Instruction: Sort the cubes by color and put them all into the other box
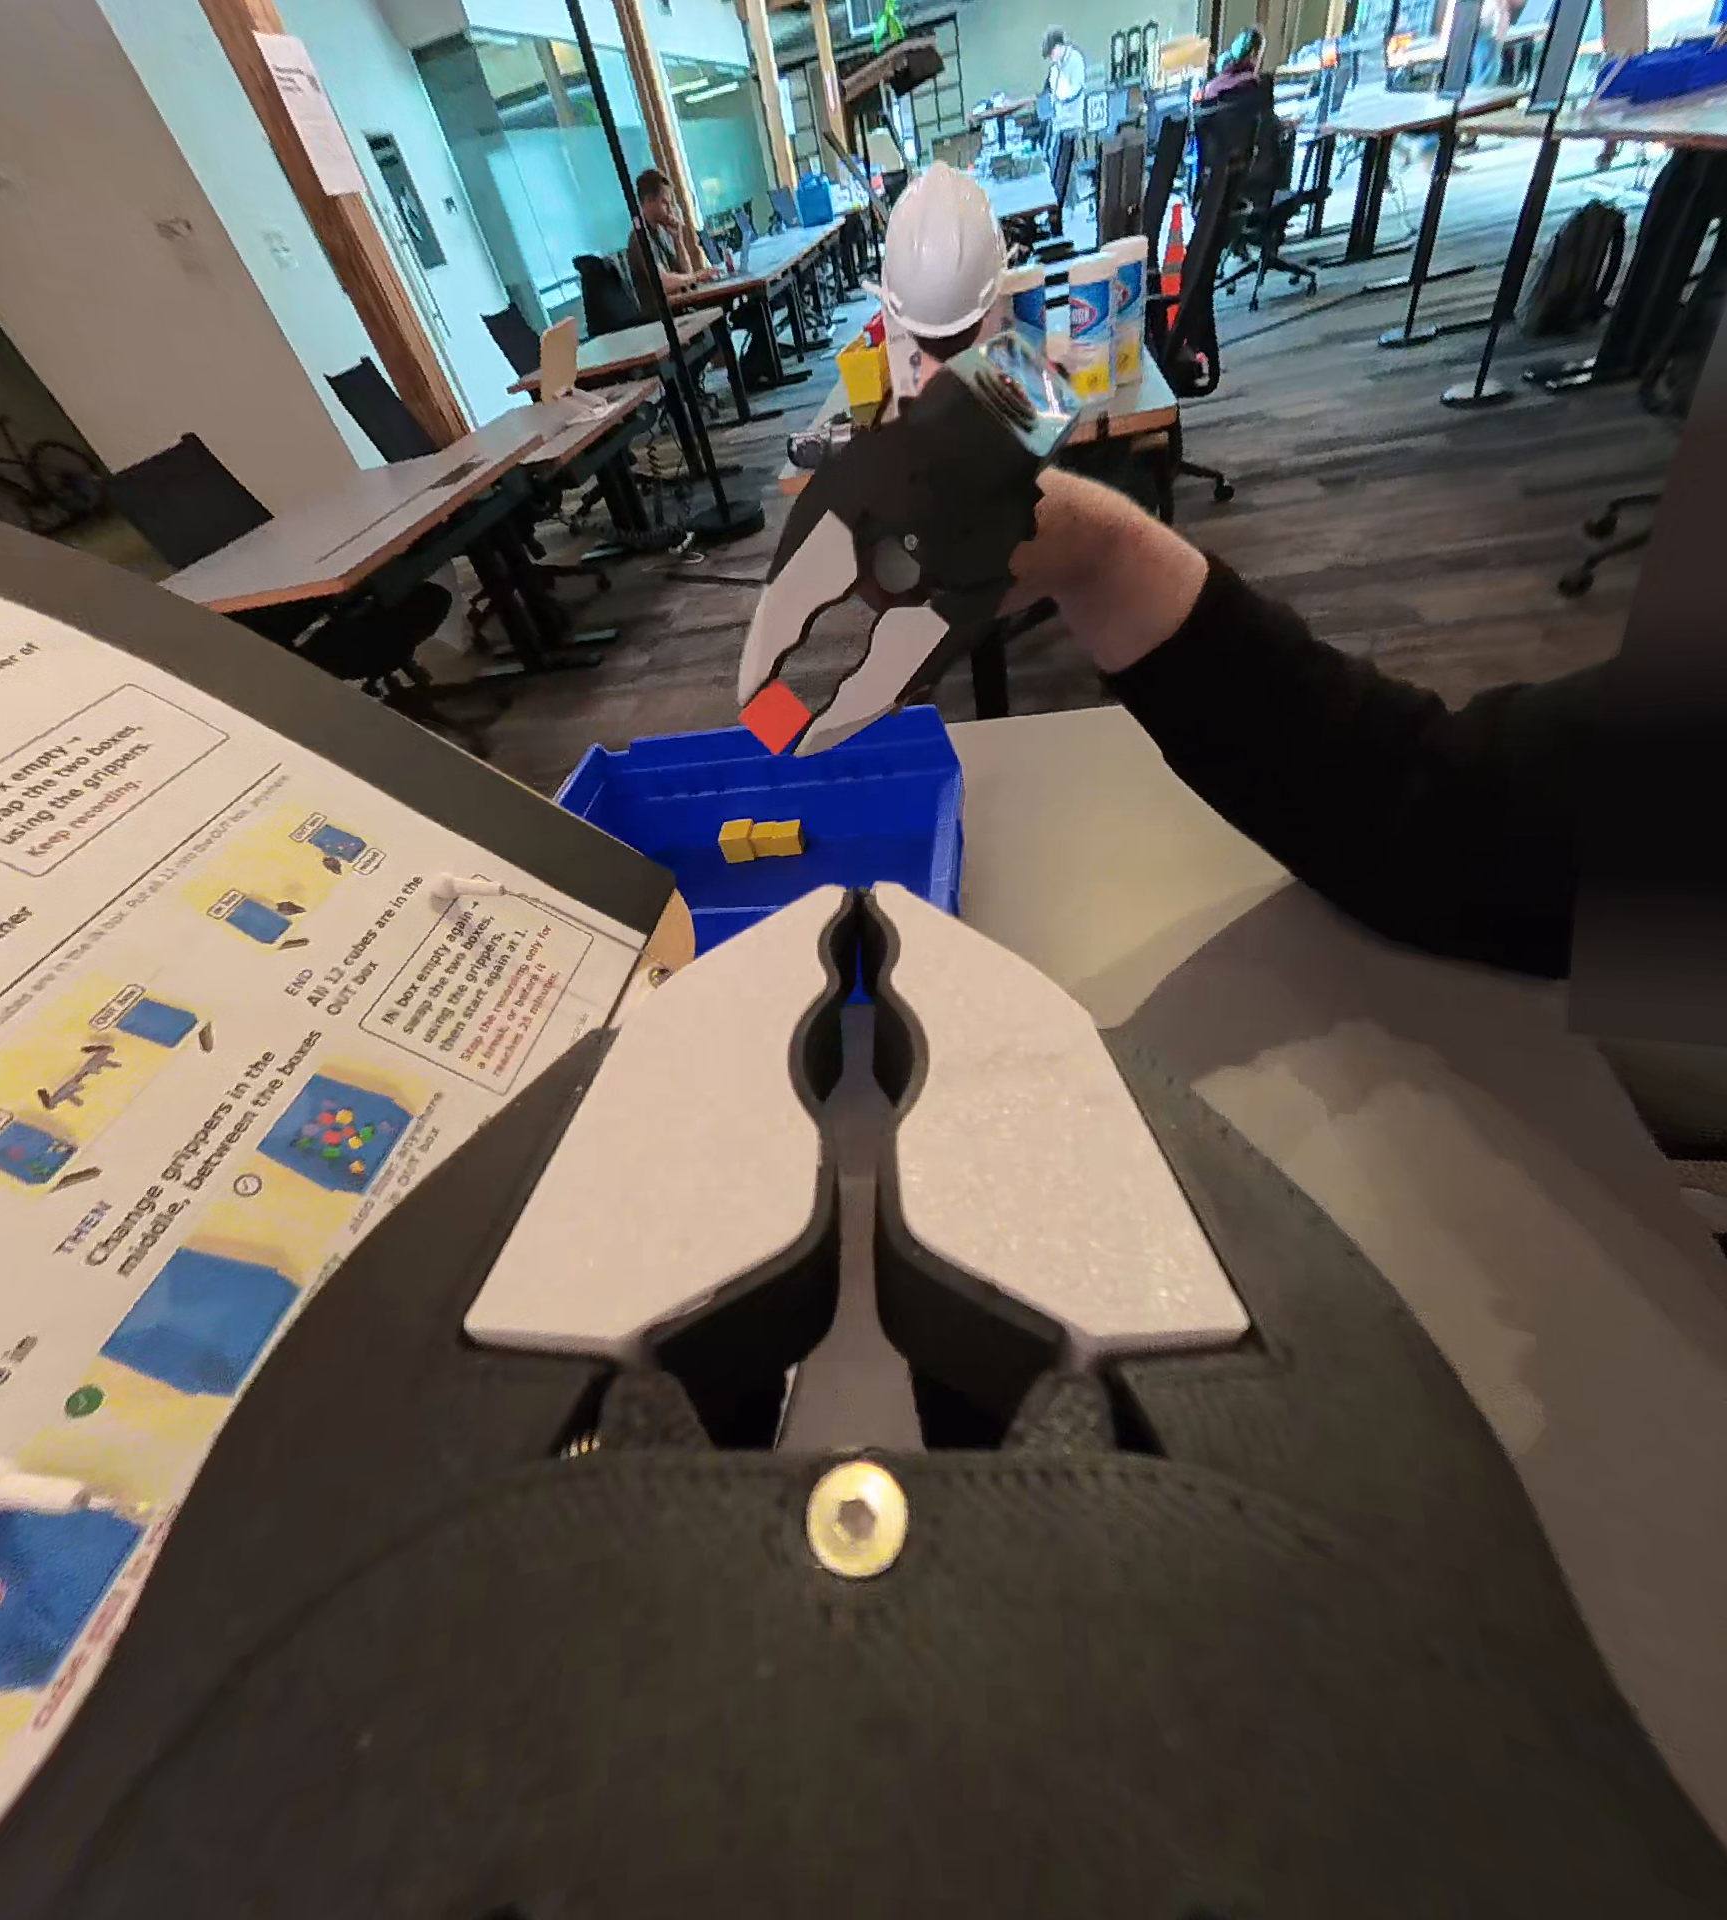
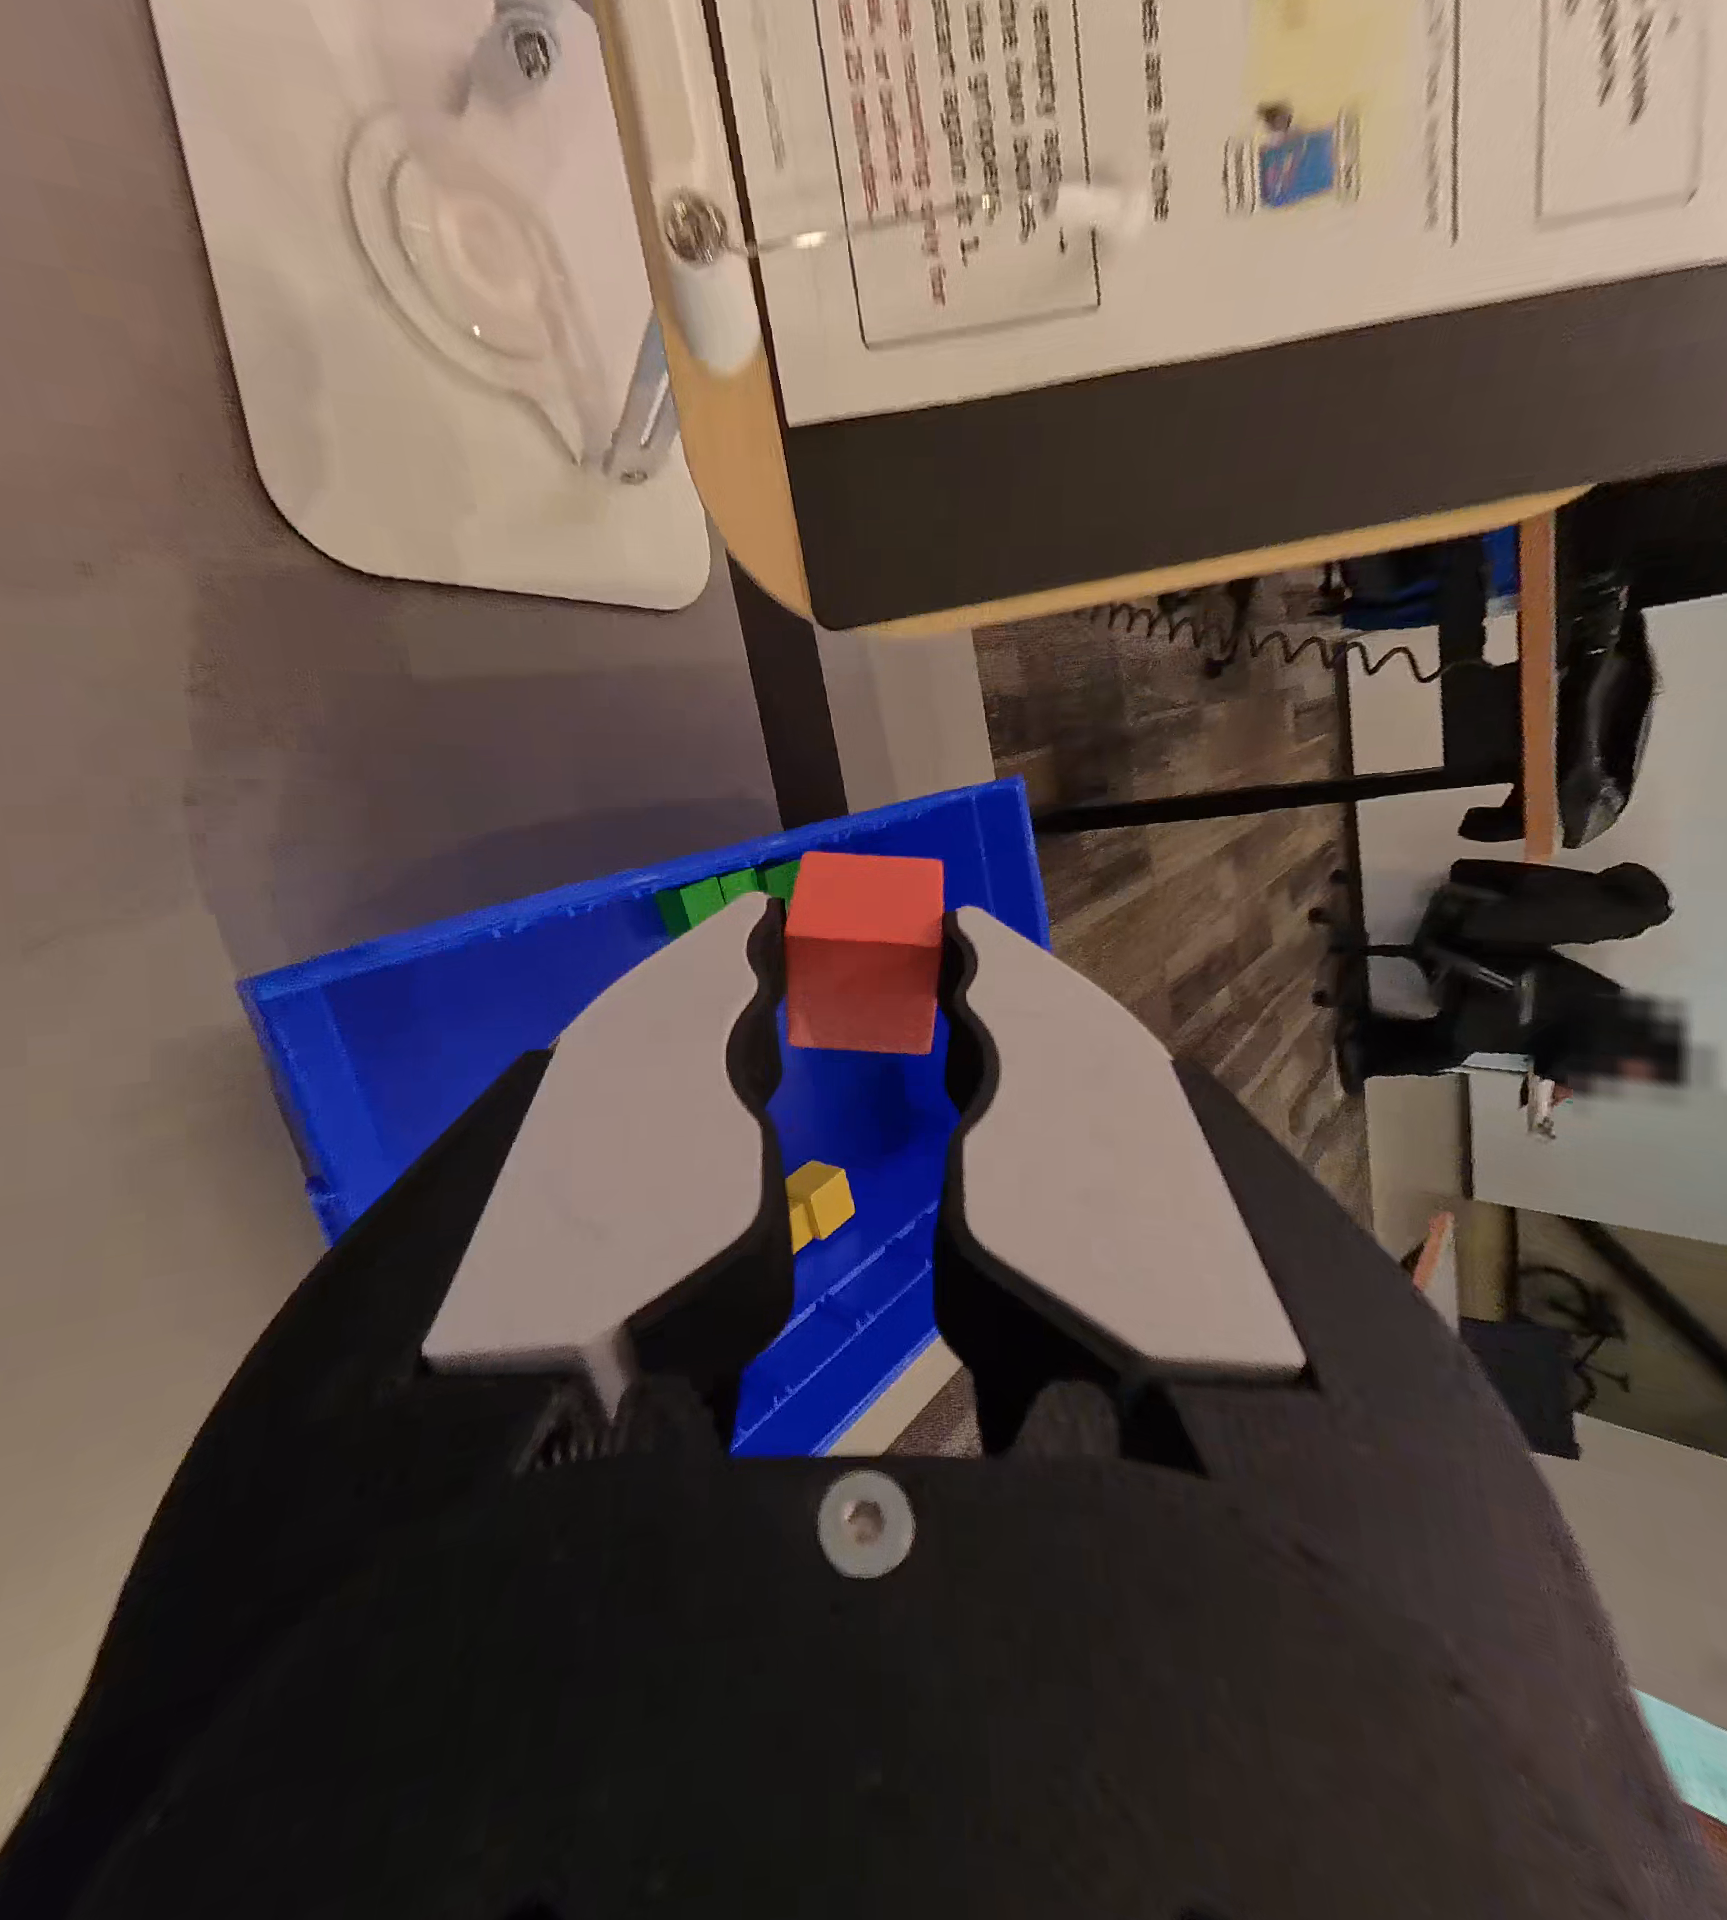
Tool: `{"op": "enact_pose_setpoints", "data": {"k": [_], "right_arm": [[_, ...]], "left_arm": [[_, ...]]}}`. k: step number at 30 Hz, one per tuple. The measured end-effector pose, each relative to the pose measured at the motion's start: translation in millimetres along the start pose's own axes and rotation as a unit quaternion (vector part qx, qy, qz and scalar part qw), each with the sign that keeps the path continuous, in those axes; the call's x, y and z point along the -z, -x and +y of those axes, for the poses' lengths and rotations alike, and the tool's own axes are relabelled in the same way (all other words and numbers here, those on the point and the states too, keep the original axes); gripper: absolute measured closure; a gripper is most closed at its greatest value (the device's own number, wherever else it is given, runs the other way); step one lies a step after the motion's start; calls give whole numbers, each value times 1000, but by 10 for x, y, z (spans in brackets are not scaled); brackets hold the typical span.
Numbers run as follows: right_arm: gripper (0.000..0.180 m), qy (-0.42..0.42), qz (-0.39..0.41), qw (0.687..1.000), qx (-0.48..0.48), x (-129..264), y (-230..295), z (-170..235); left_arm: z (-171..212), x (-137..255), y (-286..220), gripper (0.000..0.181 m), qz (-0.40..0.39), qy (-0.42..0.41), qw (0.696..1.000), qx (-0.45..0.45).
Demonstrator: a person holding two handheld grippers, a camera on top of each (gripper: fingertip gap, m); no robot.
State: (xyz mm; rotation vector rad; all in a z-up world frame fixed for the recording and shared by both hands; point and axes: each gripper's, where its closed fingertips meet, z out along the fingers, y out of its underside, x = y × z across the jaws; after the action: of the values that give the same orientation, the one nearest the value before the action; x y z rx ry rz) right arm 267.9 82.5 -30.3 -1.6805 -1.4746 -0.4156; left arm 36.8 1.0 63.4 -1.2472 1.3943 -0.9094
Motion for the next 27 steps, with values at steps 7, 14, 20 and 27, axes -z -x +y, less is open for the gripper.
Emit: {"op": "enact_pose_setpoints", "data": {"k": [7, 14, 20, 27], "right_arm": [[152, 25, -44, 999, -6, -292, 25, 270], [151, 127, -138, 982, -17, -385, 300, 876], [151, 236, -229, 944, -38, -501, 646, 1546], [151, 316, -289, 903, -29, -647, 942, 1901]], "left_arm": [[-46, -383, -35, 181, 20, 8, 1000, -13], [-109, -553, -71, 181, 24, 12, 999, -30], [-19, -633, -71, 181, 25, 32, 999, -35], [80, -711, -51, 181, 25, 49, 998, -34]]}}
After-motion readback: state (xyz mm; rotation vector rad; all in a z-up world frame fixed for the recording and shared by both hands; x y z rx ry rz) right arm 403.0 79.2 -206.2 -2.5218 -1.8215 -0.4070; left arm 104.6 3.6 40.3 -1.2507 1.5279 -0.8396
